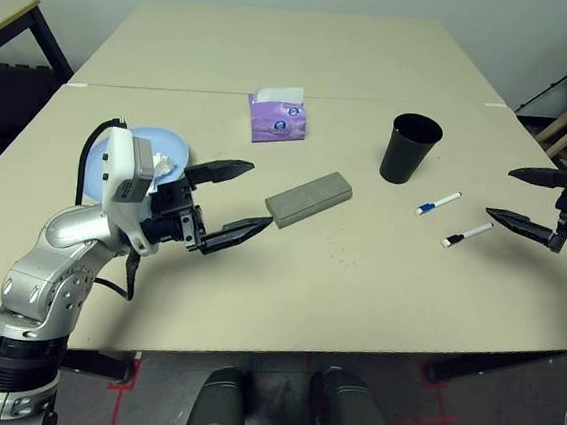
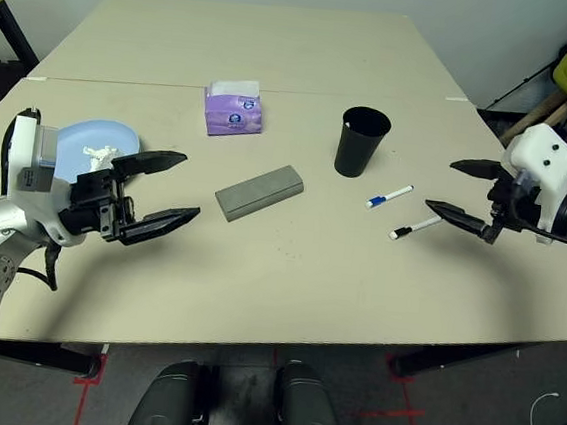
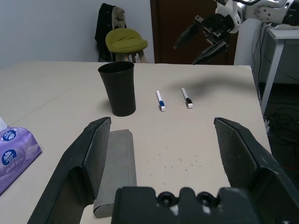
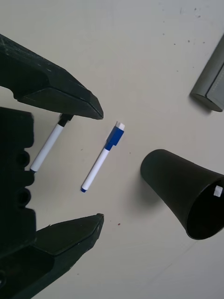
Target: Organize and tidy the items on the table.
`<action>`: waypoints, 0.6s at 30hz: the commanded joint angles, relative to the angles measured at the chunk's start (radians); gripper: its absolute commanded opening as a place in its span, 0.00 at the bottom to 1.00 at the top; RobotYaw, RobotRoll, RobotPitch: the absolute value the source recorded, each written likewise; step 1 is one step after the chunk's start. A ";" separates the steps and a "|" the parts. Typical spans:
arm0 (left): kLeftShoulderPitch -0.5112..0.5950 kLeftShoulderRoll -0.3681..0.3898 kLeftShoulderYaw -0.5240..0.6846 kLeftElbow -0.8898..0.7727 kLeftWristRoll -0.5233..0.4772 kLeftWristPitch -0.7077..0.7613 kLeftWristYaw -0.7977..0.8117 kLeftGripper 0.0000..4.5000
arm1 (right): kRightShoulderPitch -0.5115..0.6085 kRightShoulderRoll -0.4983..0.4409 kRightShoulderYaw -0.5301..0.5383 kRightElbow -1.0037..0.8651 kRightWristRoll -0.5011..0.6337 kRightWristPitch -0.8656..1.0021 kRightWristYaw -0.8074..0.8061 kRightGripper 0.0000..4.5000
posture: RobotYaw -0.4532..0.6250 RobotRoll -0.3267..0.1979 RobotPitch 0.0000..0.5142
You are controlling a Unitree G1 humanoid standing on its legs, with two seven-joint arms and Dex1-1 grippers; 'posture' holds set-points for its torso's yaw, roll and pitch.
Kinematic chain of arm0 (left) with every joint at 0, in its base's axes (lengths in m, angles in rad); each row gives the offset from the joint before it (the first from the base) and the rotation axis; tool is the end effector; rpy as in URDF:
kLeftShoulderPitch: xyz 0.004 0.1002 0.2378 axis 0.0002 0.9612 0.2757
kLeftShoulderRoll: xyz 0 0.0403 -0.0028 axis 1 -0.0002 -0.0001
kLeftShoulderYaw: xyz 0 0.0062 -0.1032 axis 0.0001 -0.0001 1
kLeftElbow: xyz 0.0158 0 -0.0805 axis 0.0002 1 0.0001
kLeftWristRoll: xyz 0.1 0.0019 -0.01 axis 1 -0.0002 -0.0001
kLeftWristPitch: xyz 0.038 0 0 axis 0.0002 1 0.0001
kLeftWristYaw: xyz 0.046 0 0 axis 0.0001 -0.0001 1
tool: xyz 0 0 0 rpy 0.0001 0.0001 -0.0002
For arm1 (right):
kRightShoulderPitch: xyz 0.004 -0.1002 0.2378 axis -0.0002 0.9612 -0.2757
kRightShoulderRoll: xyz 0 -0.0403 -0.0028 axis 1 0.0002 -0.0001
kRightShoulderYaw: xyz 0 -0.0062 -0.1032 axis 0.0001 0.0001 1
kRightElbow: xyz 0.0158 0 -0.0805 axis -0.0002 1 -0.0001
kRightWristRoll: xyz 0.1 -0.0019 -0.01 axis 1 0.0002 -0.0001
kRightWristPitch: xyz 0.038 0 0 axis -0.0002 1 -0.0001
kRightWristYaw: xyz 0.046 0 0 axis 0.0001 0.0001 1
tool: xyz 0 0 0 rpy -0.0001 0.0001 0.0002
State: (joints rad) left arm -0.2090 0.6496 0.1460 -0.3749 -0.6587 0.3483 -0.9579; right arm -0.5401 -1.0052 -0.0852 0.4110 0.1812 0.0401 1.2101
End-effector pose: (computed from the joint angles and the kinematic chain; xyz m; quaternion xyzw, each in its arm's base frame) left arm 0.2192 0.2335 0.1821 0.0757 -0.0947 -0.5273 0.8410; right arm 0.2598 -0.3459 0.2265 -0.3357 0.1104 0.3721 0.8583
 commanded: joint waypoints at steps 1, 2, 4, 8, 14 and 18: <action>0.000 -0.002 -0.011 -0.010 0.013 -0.001 0.011 1.00 | -0.060 -0.026 0.046 0.034 -0.045 0.014 0.036 1.00 | 0.44 0.62 0.13; 0.001 -0.002 -0.012 -0.012 0.013 0.000 0.013 1.00 | -0.074 -0.028 0.058 0.045 -0.059 0.007 0.040 1.00 | 0.44 0.62 0.13; 0.001 -0.001 -0.015 -0.013 0.017 -0.001 0.016 1.00 | -0.107 -0.027 0.083 0.073 -0.087 -0.004 0.048 1.00 | 0.44 0.62 0.13; 0.003 0.000 -0.025 -0.014 0.029 -0.006 0.018 1.00 | -0.168 -0.014 0.128 0.131 -0.137 -0.041 0.062 1.00 | 0.44 0.62 0.13; -0.004 -0.004 -0.033 -0.010 0.036 -0.002 0.023 1.00 | -0.258 -0.001 0.243 0.228 -0.254 -0.139 0.123 1.00 | 0.44 0.62 0.14; -0.007 -0.005 -0.035 -0.008 0.043 -0.004 0.027 1.00 | -0.327 0.022 0.320 0.309 -0.330 -0.234 0.165 1.00 | 0.45 0.62 0.14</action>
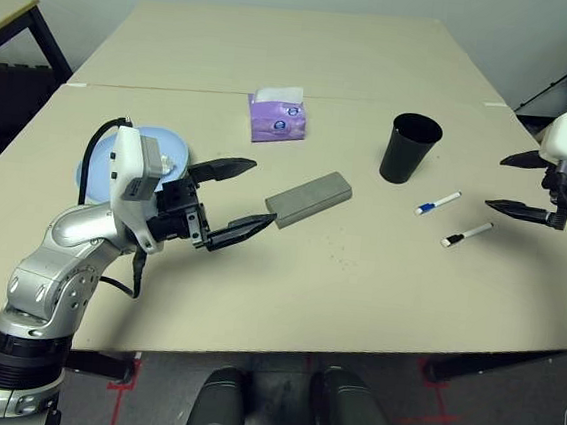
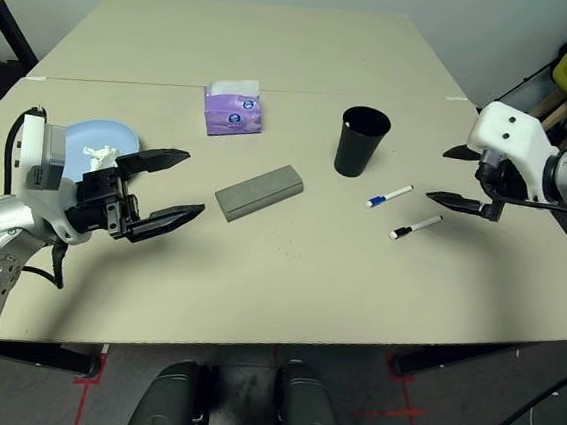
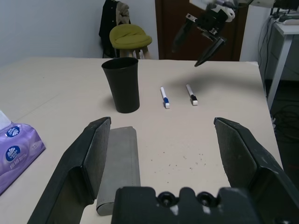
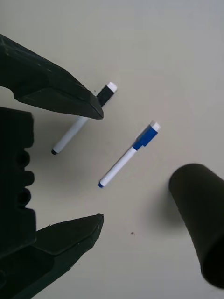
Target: Organize and tidy the items on the table.
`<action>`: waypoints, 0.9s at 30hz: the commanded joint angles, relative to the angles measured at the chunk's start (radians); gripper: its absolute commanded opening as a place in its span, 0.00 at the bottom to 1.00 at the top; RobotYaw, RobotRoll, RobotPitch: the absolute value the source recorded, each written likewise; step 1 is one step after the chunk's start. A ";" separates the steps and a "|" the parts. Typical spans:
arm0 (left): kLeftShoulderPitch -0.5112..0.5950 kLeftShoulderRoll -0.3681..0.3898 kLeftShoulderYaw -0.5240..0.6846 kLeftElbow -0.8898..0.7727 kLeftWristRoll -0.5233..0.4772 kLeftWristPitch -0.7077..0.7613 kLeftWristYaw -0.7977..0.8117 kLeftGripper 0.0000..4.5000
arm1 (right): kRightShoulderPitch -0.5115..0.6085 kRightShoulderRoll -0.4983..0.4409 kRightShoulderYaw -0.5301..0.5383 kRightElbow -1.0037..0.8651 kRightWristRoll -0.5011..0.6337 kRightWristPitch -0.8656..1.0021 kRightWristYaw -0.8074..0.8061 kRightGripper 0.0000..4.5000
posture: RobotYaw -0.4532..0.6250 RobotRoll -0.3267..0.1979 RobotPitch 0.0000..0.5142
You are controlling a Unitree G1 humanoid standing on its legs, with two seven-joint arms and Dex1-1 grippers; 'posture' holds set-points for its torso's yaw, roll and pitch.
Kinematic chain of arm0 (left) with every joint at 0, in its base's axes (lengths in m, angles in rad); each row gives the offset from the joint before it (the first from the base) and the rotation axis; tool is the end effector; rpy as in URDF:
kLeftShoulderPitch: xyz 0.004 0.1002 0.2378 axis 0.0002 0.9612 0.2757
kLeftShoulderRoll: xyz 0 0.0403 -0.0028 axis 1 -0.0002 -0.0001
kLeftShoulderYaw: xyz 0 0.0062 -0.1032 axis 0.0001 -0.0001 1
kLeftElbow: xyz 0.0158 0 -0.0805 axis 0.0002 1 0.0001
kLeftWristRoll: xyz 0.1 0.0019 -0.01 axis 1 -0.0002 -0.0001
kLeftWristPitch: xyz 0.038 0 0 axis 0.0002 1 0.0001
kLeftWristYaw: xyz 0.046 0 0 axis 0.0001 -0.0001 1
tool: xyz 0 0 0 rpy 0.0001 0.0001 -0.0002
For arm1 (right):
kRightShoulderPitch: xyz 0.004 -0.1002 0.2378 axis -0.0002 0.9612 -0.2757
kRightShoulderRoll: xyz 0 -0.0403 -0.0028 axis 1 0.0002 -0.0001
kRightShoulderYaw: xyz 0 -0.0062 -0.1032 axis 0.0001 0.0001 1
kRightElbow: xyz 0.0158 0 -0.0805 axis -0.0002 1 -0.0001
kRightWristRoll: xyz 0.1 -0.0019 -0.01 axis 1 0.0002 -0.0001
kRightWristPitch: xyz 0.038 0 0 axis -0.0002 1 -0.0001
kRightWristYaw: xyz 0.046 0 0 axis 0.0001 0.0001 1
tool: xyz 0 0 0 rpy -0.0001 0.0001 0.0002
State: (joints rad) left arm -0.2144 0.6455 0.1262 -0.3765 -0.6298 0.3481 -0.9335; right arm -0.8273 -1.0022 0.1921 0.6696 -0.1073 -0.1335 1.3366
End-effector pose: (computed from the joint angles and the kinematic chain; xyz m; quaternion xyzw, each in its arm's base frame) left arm 0.2203 0.2300 0.1808 0.0844 -0.0893 -0.5193 0.8457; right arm 0.2959 -0.3276 0.2425 -0.4629 0.2240 0.4175 0.7491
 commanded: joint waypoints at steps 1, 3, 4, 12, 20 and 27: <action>-0.002 -0.001 -0.015 -0.005 0.016 -0.006 0.003 1.00 | -0.056 0.031 0.053 0.064 -0.047 -0.077 0.051 1.00 | 0.45 0.62 0.14; 0.000 -0.002 -0.017 -0.006 0.020 -0.007 0.003 1.00 | -0.090 0.052 0.088 0.086 -0.077 -0.130 0.080 1.00 | 0.45 0.62 0.14; 0.001 -0.002 -0.017 -0.006 0.021 -0.007 0.003 1.00 | -0.104 0.061 0.104 0.098 -0.093 -0.157 0.090 1.00 | 0.45 0.62 0.14; 0.003 0.001 -0.021 -0.008 0.028 -0.011 0.007 1.00 | -0.258 0.151 0.249 0.267 -0.245 -0.349 0.154 1.00 | 0.47 0.62 0.15; 0.017 -0.001 -0.022 -0.030 0.025 -0.003 0.018 1.00 | -0.364 0.207 0.358 0.433 -0.377 -0.521 0.205 1.00 | 0.48 0.62 0.19; 0.032 0.007 -0.017 -0.035 0.018 0.000 0.014 1.00 | -0.389 0.259 0.424 0.497 -0.469 -0.606 0.173 1.00 | 0.48 0.62 0.21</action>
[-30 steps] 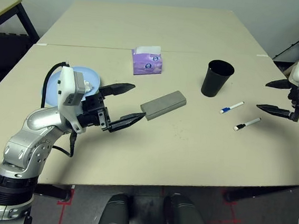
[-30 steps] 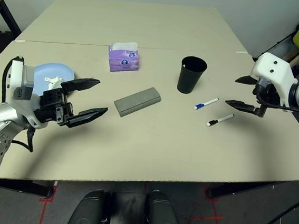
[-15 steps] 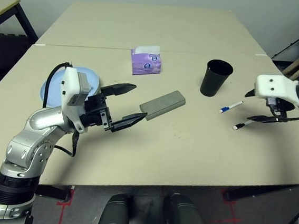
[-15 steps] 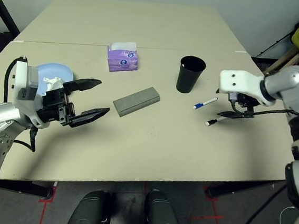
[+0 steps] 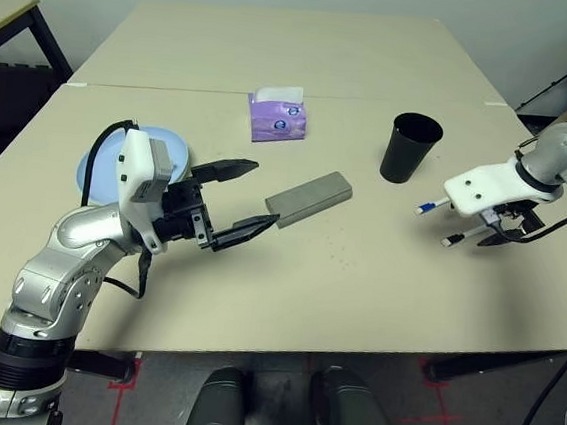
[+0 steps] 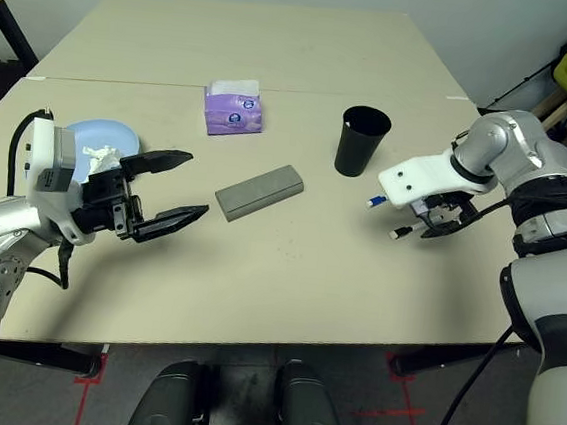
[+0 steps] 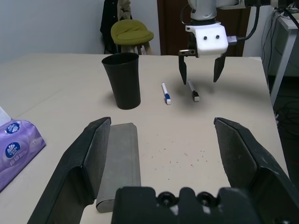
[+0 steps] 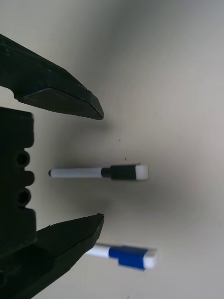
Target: Organize and tidy the items on the table.
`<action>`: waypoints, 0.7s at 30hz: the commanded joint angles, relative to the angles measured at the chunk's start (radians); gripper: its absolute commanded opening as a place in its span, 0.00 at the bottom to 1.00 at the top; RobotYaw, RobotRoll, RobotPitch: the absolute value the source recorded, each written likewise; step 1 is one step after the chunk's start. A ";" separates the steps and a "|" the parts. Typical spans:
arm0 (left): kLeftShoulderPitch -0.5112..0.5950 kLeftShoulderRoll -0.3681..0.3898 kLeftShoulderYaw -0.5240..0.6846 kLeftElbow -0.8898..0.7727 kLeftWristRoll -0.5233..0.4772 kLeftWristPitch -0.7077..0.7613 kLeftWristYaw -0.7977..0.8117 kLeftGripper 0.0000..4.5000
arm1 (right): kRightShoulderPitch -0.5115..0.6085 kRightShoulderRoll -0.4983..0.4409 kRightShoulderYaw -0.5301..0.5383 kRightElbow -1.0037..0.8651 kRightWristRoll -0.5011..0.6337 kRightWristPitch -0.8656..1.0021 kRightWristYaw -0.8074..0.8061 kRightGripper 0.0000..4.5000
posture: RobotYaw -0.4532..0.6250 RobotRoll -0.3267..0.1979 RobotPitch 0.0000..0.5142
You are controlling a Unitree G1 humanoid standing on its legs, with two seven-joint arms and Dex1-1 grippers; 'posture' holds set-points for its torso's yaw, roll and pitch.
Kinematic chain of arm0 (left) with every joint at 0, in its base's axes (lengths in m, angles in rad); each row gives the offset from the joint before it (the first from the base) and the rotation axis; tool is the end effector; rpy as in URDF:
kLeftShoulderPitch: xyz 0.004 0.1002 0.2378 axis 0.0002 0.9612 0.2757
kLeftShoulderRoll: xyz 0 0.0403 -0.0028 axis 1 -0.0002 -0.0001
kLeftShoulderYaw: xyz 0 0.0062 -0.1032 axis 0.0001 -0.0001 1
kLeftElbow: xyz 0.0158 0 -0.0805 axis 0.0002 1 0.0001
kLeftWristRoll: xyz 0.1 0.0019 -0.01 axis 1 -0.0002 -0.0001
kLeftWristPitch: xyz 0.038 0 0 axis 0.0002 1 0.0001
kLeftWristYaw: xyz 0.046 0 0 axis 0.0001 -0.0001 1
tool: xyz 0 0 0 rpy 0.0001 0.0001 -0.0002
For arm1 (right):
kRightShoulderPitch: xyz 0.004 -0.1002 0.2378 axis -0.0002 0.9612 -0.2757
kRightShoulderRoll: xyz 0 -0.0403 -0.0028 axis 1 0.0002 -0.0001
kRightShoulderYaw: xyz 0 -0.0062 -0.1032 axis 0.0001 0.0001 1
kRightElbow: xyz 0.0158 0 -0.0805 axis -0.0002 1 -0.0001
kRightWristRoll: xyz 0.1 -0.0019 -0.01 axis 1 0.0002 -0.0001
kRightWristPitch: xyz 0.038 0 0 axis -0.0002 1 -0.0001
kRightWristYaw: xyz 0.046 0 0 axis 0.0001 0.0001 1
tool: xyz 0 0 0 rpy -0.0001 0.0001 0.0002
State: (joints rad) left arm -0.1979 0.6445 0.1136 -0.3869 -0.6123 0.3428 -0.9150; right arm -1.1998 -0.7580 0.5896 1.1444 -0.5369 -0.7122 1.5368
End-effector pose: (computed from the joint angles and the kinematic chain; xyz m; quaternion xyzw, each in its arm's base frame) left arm 0.2184 0.2281 0.1775 0.0889 -0.0830 -0.5136 0.8494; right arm 0.3479 -0.2463 0.2266 -0.6252 0.3293 0.5902 0.3904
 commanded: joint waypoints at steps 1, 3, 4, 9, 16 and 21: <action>0.017 0.009 -0.005 -0.025 0.001 0.005 -0.005 1.00 | -0.019 0.022 0.034 0.028 -0.051 -0.037 -0.039 1.00 | 0.48 0.62 0.21; 0.020 0.011 -0.003 -0.026 0.000 0.006 -0.006 1.00 | -0.024 0.037 0.046 0.037 -0.072 -0.050 -0.062 1.00 | 0.48 0.62 0.21; 0.022 0.011 -0.003 -0.027 0.000 0.006 -0.006 1.00 | -0.027 0.047 0.052 0.041 -0.083 -0.058 -0.076 1.00 | 0.49 0.62 0.21; 0.028 0.011 -0.002 -0.032 -0.001 0.007 -0.001 1.00 | -0.037 0.077 0.071 0.060 -0.118 -0.083 -0.118 1.00 | 0.49 0.62 0.22; 0.038 0.008 0.002 -0.041 -0.001 0.007 0.007 1.00 | -0.018 0.077 0.089 0.073 -0.149 -0.112 -0.161 1.00 | 0.50 0.62 0.23; 0.036 0.010 0.005 -0.038 -0.002 0.009 0.006 1.00 | 0.013 0.068 0.082 0.072 -0.136 -0.125 -0.142 1.00 | 0.50 0.62 0.24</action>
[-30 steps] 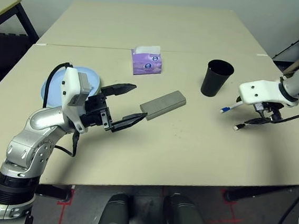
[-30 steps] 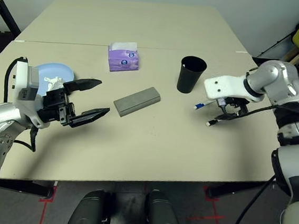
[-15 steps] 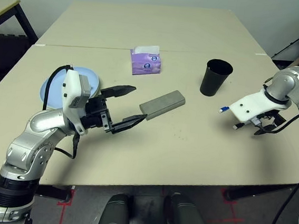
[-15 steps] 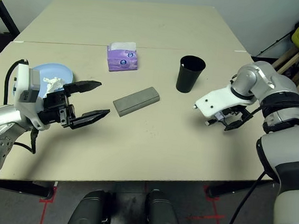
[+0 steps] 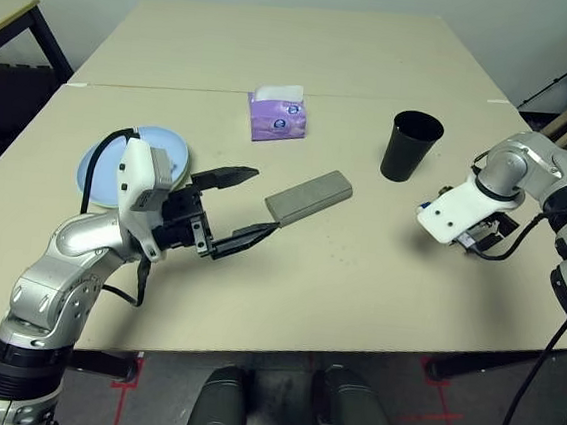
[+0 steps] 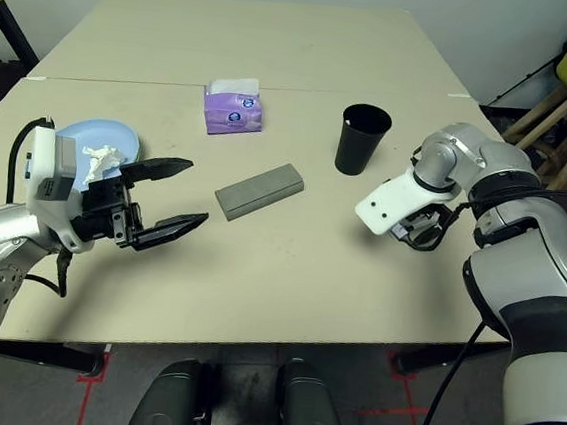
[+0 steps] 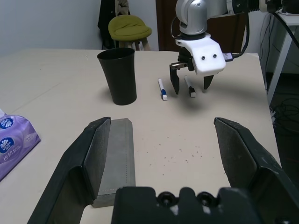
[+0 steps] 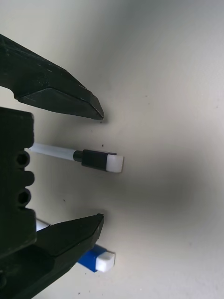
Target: Organize and tidy the items on the table.
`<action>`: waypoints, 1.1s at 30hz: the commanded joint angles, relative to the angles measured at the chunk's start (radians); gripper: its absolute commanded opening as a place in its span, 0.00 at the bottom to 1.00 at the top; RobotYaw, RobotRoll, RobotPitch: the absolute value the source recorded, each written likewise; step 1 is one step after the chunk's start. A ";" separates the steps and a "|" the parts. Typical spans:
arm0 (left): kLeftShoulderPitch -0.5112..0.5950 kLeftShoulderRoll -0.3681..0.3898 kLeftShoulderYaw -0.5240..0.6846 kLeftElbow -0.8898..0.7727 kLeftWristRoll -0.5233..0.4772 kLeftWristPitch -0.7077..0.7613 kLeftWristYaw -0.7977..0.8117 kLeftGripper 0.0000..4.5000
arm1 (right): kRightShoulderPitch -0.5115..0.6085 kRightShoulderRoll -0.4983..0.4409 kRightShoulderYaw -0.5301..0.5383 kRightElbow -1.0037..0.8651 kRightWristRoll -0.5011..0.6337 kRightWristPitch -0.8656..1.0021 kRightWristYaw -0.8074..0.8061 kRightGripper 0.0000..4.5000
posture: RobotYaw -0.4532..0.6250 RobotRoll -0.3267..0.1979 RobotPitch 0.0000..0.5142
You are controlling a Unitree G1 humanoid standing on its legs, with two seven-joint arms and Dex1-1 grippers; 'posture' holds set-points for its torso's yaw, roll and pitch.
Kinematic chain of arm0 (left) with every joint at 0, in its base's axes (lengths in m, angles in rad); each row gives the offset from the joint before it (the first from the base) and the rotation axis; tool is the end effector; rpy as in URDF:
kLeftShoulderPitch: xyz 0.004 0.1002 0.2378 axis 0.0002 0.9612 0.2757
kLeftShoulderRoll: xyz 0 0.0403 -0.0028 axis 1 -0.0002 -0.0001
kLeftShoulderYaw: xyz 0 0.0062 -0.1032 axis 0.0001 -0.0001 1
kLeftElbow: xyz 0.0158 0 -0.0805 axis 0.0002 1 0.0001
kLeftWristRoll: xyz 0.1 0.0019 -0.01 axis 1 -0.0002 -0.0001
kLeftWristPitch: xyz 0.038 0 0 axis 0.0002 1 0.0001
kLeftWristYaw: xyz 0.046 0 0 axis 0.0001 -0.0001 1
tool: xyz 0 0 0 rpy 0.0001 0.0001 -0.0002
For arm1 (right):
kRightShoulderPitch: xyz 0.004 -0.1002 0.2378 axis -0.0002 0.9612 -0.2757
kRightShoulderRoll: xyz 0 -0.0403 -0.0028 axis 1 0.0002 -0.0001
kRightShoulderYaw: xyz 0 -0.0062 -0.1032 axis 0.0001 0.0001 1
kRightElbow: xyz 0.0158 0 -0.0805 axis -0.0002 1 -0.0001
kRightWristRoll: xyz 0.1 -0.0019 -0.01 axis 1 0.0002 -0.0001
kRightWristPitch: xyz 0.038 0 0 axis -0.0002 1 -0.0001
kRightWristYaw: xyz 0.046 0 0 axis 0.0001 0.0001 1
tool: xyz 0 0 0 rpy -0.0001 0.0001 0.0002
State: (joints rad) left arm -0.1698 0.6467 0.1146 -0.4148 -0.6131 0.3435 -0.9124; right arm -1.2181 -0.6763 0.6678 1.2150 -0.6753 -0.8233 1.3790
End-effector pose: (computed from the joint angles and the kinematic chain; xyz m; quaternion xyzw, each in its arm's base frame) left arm 0.2135 0.2271 0.1756 0.0900 -0.0798 -0.5161 0.8481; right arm 0.3521 -0.2225 0.2048 -0.6693 0.3007 0.5973 0.3237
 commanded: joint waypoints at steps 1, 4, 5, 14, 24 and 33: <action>0.008 0.008 0.004 -0.010 -0.002 0.009 0.003 1.00 | 0.036 -0.015 0.002 -0.001 0.006 -0.015 0.021 1.00 | 0.50 0.62 0.24; 0.002 0.011 0.005 -0.005 -0.002 0.012 0.000 1.00 | 0.061 -0.021 -0.004 -0.011 0.018 -0.020 0.039 1.00 | 0.49 0.62 0.25; 0.001 0.011 0.006 -0.004 -0.002 0.013 -0.001 1.00 | 0.070 -0.021 -0.007 -0.015 0.024 -0.019 0.043 1.00 | 0.49 0.62 0.25; -0.005 0.008 0.003 -0.009 -0.003 0.022 0.008 1.00 | 0.112 -0.021 -0.015 -0.053 0.031 -0.018 0.034 0.79 | 0.50 0.62 0.25; -0.012 0.006 -0.005 -0.016 -0.001 0.032 0.021 1.00 | 0.113 -0.045 -0.031 -0.053 0.041 0.005 0.044 0.01 | 0.49 0.62 0.24; -0.020 0.008 -0.007 -0.015 0.000 0.038 0.022 1.00 | 0.098 -0.062 -0.108 -0.085 0.152 0.068 0.128 0.01 | 0.49 0.62 0.22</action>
State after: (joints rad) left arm -0.1849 0.6484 0.1164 -0.4148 -0.6149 0.3725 -0.8920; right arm -1.1268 -0.7241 0.5814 1.1405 -0.5584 -0.7700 1.4754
